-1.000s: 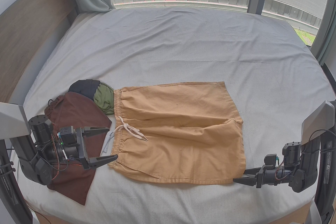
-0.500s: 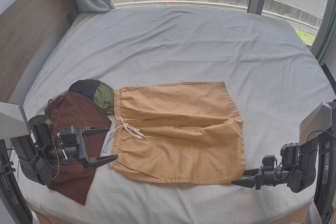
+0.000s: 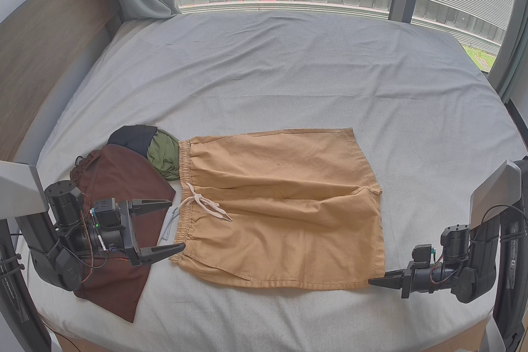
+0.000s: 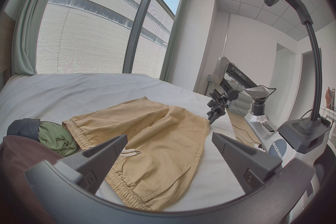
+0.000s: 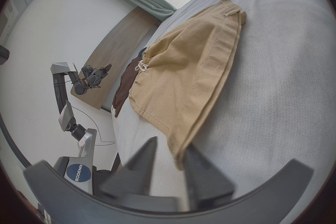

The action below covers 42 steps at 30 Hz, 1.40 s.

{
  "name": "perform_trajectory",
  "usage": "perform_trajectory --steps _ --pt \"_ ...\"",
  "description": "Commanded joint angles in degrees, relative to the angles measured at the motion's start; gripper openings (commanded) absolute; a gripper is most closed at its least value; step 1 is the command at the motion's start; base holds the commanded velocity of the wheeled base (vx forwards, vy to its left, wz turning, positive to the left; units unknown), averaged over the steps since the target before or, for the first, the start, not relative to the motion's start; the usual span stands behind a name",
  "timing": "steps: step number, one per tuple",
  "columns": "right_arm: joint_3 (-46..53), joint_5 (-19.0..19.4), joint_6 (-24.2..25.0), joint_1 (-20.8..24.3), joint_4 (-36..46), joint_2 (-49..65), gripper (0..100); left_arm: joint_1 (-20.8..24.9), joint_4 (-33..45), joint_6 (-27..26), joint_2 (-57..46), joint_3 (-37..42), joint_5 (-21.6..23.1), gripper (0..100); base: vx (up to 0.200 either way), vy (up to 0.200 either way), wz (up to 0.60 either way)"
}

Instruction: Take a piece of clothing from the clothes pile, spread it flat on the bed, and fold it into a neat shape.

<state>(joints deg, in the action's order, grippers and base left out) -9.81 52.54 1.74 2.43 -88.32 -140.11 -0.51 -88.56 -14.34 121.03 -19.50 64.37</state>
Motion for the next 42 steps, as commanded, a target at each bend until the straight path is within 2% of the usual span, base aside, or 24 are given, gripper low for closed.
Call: perform_trajectory --steps 1,19,28,42 --pt "0.0 0.0 0.0 -0.1 0.0 -0.1 0 0.0 0.0 0.0 0.1 0.0 0.0 100 0.000 0.000 0.00" --pt "-0.1 -0.5 -1.1 -0.2 -0.1 -0.1 0 -0.5 0.0 0.1 1.1 0.3 -0.1 100 0.000 0.000 0.00" --pt "0.4 -0.8 -1.7 -0.9 -0.1 -0.1 0 -1.3 0.0 5.6 2.3 1.8 -0.5 100 0.000 0.000 0.00" --pt "0.4 -0.9 -1.7 -0.9 -0.1 -0.2 0 -4.1 0.0 6.5 7.9 -0.4 -1.3 100 0.000 0.000 0.00"
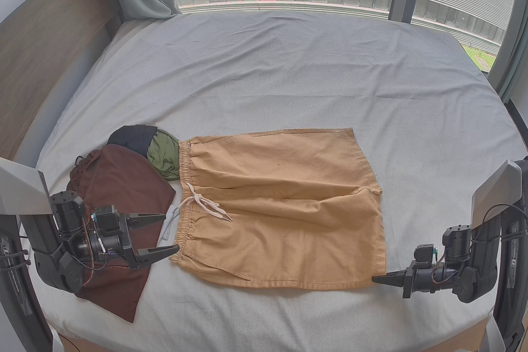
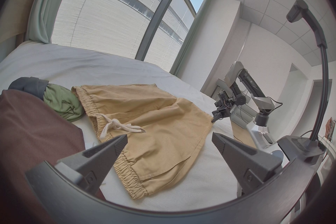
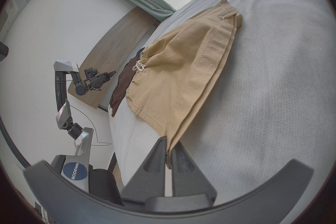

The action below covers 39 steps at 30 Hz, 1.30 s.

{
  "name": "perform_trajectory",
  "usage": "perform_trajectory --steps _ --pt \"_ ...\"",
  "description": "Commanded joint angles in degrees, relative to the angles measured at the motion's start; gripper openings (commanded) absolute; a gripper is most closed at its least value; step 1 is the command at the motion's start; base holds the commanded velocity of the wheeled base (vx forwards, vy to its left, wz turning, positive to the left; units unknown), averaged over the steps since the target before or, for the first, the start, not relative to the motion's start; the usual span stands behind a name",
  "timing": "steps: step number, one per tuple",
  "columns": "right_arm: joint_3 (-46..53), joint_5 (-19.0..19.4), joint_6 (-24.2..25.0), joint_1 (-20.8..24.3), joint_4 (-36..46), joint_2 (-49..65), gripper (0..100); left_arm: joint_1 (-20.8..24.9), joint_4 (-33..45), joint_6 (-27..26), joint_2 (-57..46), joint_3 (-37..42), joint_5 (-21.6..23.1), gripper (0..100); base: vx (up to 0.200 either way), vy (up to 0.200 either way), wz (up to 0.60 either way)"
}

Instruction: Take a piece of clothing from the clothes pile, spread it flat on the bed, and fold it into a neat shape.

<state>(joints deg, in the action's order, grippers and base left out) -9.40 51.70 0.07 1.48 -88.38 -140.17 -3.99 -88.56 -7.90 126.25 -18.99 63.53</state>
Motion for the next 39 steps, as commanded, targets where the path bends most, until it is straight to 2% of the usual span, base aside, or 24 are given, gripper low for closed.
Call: perform_trajectory --steps 1,11,23,32,39 --pt "-0.1 0.1 0.0 0.0 0.0 -0.1 0 -0.8 0.0 0.1 3.2 -1.3 -0.7 100 0.000 0.000 0.00" --pt "-0.2 0.0 -1.1 -0.1 0.0 -0.1 0 -2.3 0.0 0.6 7.1 -1.0 -0.8 100 0.000 0.000 0.00" --pt "-0.4 0.0 -1.7 -0.2 0.0 -0.7 0 -3.4 0.1 6.7 7.3 2.3 -0.9 100 0.000 0.000 0.00" --pt "-0.4 0.0 -1.7 -0.2 0.0 -0.9 0 -3.4 0.1 7.5 10.3 3.2 -3.8 100 0.000 0.000 0.00" --pt "-0.4 0.0 -1.8 -0.2 0.0 -1.0 0 -3.2 0.1 14.1 10.5 2.9 -5.8 100 0.000 0.000 0.00"
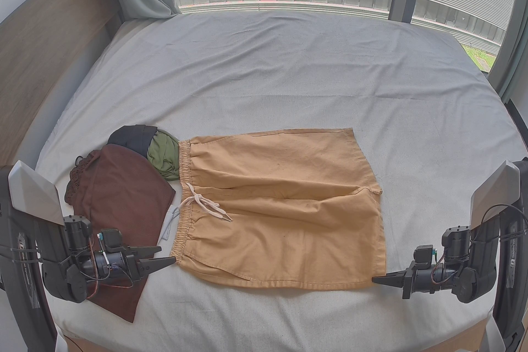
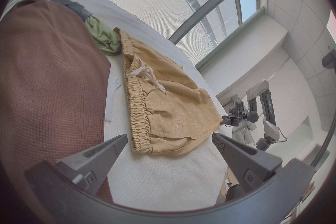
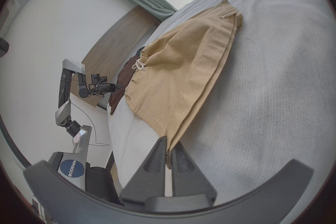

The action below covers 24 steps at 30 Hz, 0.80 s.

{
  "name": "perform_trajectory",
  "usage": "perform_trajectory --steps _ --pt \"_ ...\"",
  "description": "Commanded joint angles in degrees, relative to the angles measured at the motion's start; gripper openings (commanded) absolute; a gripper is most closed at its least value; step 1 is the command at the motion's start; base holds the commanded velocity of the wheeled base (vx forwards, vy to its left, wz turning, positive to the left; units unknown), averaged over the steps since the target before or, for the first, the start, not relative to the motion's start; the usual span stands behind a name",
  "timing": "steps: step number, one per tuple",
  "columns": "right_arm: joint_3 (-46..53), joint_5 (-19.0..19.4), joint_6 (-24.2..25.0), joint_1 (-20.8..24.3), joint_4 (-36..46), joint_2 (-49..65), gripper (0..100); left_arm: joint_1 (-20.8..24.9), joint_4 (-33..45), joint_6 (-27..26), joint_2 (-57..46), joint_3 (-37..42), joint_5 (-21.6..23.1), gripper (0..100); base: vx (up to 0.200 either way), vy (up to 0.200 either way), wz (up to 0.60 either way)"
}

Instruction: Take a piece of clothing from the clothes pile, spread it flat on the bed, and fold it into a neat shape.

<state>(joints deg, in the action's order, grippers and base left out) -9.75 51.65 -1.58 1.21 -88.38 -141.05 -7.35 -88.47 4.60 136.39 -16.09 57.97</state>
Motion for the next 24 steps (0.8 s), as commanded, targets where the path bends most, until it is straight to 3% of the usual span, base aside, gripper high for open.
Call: perform_trajectory --steps 1,18,24 --pt "0.0 0.0 -0.5 0.0 0.0 -0.1 0 0.2 0.0 2.2 0.4 -0.1 -0.3 100 0.000 0.000 0.00" --pt "-0.2 0.0 -1.1 -0.2 0.0 -0.9 0 0.8 0.0 3.4 3.6 -1.1 -1.6 100 0.000 0.000 0.00" --pt "-0.2 0.0 -1.1 -0.2 0.0 -0.9 0 2.2 0.0 4.5 6.3 -2.7 -4.2 100 0.000 0.000 0.00"
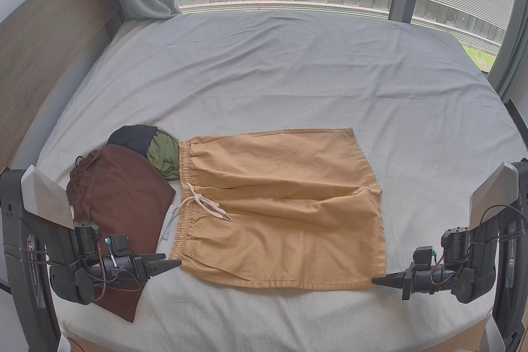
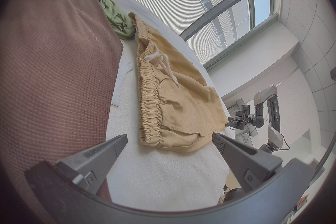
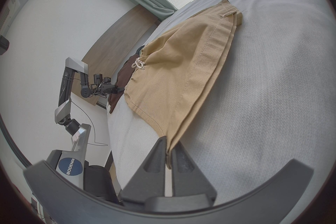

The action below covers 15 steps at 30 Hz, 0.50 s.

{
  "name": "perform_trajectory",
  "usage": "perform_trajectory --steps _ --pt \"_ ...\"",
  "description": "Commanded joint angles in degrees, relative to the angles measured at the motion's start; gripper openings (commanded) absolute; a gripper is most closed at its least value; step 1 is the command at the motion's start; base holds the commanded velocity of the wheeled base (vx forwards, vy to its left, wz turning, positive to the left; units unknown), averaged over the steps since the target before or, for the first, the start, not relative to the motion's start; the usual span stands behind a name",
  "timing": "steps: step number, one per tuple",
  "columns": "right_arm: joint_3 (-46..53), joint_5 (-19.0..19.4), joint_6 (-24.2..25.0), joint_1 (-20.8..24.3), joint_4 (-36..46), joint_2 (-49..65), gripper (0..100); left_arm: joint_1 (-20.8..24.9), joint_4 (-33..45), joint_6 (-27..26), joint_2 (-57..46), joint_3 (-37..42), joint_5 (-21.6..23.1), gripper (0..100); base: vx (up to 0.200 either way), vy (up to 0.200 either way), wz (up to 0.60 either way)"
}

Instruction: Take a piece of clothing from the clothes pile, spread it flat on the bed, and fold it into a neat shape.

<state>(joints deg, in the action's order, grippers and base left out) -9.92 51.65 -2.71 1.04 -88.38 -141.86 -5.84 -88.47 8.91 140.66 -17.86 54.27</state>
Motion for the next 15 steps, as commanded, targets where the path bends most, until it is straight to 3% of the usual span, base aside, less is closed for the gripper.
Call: perform_trajectory --steps 1,9,15 --pt "0.0 0.0 0.0 0.0 0.0 -0.1 0 0.7 0.0 0.2 2.0 -1.1 -0.6 100 0.000 0.000 0.00" --pt "0.0 0.0 0.0 -0.1 0.0 -0.1 0 1.8 0.0 4.6 1.7 -3.2 -1.3 100 0.000 0.000 0.00" --pt "0.0 0.0 0.0 -0.1 0.0 -0.1 0 2.9 -0.1 4.8 2.0 -3.7 -2.3 100 0.000 0.000 0.00"
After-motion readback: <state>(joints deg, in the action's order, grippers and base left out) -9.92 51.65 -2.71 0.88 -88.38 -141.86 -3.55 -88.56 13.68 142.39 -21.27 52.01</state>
